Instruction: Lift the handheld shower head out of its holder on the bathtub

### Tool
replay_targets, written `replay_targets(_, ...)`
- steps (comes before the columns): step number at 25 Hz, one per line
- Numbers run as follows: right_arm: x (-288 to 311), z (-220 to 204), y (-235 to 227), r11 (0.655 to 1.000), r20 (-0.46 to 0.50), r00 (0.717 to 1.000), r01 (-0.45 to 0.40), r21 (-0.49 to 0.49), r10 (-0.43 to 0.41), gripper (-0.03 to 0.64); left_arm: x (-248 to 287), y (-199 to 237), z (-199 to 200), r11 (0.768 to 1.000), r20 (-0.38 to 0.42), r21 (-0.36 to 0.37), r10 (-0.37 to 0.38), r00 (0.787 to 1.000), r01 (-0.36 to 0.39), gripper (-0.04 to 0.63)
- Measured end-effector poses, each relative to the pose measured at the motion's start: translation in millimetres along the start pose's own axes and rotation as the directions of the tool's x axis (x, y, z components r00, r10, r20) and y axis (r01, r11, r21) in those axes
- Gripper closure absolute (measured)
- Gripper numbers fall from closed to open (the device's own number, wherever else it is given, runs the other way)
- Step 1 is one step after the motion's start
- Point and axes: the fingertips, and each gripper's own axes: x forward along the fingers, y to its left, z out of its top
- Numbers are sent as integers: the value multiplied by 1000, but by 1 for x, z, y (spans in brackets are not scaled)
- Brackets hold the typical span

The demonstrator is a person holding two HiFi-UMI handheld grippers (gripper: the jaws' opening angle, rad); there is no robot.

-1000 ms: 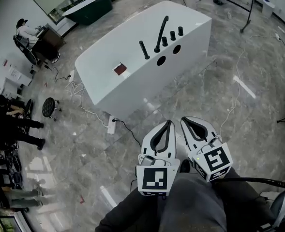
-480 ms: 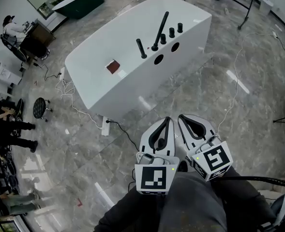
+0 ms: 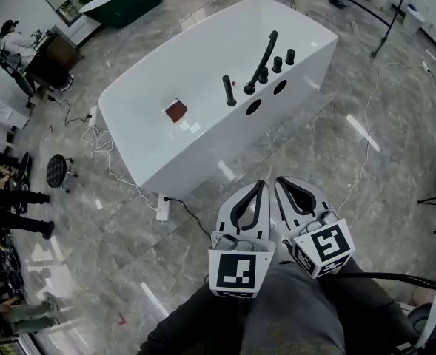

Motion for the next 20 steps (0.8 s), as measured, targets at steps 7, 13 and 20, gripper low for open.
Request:
replay_targets(7, 30, 4, -11, 1000, -14, 1000, 18, -3, -18, 614, 25, 23, 3, 1000, 1, -8, -19, 1000, 19, 592)
replay_targets(13, 51, 18, -35, 1000, -1, 1000, 25, -13, -25, 614, 51, 36, 5, 1000, -19, -10, -10, 1000, 10, 592)
replay_targets(20, 94, 20, -83, 1000, -11, 1000, 8, 17, -8, 614, 103, 56, 2, 999, -56, -7, 34, 998, -34, 592)
